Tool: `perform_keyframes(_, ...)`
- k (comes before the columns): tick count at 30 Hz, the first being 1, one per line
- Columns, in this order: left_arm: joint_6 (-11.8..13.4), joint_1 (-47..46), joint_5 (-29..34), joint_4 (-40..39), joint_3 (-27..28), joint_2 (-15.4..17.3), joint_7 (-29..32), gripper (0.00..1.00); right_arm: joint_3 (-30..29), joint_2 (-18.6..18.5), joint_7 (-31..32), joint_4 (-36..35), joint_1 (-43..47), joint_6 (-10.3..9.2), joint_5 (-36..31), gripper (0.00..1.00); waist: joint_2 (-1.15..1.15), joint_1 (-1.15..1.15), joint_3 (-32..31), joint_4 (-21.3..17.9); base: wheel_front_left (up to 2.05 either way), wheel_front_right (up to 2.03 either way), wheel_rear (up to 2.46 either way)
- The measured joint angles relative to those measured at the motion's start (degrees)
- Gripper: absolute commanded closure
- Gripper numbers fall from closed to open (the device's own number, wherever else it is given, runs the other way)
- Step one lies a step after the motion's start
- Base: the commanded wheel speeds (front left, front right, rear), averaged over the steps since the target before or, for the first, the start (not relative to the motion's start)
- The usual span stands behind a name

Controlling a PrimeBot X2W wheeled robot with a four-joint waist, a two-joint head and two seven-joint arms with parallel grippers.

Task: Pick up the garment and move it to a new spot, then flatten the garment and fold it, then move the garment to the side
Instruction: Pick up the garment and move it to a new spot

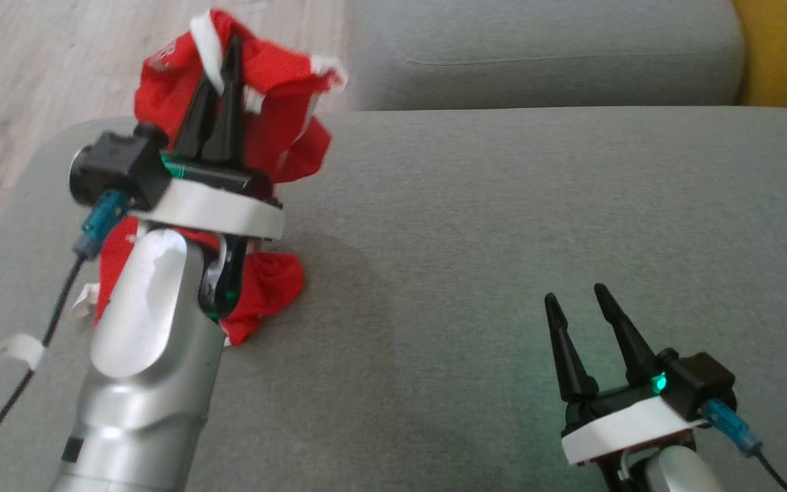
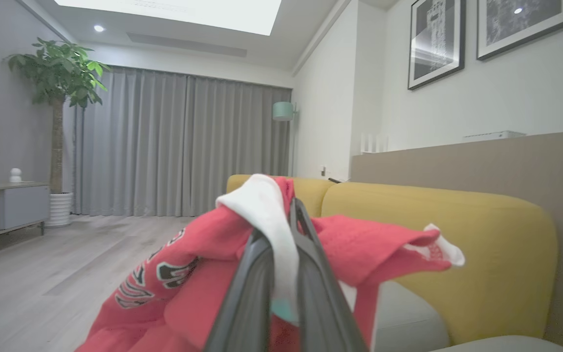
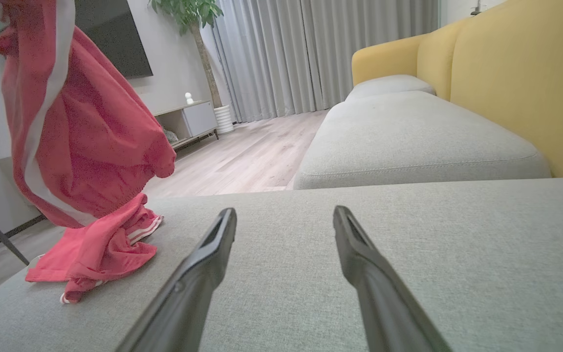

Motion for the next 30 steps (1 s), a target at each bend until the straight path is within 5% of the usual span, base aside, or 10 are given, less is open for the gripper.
perform_keyframes(13, -0.4, 0.0, -3.9, -10.4, -6.1, 0.6, 12.6, 1.00, 1.9, 0.0, 0.0, -1.6, -0.3, 0.00, 2.6, 0.00, 0.00, 0.01, 0.3, -10.2, 0.00, 0.00, 0.00)
perform_keyframes(26, -0.4, -4.6, 0.7, 0.9, -14.7, 1.1, 14.0, 0.97, 6.5, -0.1, 0.0, -6.2, -7.2, 0.00, 6.3, 0.00, 0.00, 0.02, 6.3, -25.3, 0.00, 0.00, 0.00)
perform_keyframes(27, -0.5, -5.9, 0.5, 2.0, -15.3, 0.9, 13.3, 0.22, 6.6, -0.1, 0.0, -6.4, -7.4, 0.00, 6.7, 0.00, 0.00, 0.02, 7.0, -26.3, 0.00, 0.00, 0.00)
perform_keyframes(28, -0.5, -7.1, 0.2, 3.1, -15.9, 0.5, 12.6, 0.00, 6.8, -0.1, 0.0, -6.5, -7.4, 0.00, 6.9, 0.00, 0.00, 0.01, 7.7, -27.1, 0.00, 0.00, 0.00)
perform_keyframes(30, -0.5, -9.0, -0.5, 5.2, -17.3, -0.2, 11.1, 0.00, 6.9, -0.1, 0.0, -6.5, -7.4, 0.00, 6.9, 0.00, 0.00, 0.02, 9.2, -28.4, 0.00, 0.00, 0.00)
